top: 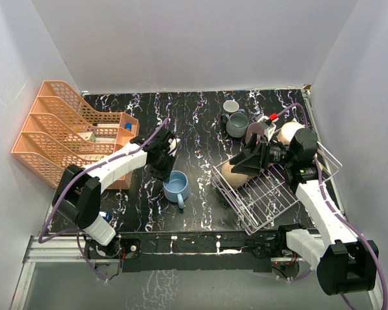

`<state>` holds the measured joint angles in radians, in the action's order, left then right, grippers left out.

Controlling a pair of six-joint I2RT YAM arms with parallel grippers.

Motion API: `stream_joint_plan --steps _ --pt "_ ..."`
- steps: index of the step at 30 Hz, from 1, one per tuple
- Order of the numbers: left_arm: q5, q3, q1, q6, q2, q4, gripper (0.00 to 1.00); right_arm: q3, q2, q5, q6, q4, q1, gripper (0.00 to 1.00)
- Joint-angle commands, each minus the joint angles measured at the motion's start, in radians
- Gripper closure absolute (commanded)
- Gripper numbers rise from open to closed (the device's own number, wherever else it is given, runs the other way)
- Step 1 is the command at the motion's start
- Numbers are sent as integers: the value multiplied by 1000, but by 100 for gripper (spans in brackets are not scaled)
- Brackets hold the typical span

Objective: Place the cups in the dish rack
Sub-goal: Pick up the cup at the center of the board.

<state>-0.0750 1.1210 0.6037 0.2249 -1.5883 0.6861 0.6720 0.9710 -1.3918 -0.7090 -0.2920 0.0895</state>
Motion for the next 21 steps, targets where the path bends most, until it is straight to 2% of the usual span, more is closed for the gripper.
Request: stream_joint_plan --steps 1,4,7,13,17,21 --pt "0 -25 -2 2 28 -43 81 -1 -30 -13 0 -49 -5 31" --pt "5 -47 -6 2 51 -56 84 0 -30 -16 -3 -49 -5 31" --pt "-5 -73 -9 9 84 -76 100 5 -27 -23 -7 -49 -7 31" --pt "-64 -146 -32 96 307 -163 100 25 -14 -69 -14 -44 9 31" --pt "-127 -246 -44 247 531 -315 100 80 30 -85 -11 -9 51 32" --pt "-157 -392 -53 451 754 -601 100 193 107 -80 34 109 102 32"
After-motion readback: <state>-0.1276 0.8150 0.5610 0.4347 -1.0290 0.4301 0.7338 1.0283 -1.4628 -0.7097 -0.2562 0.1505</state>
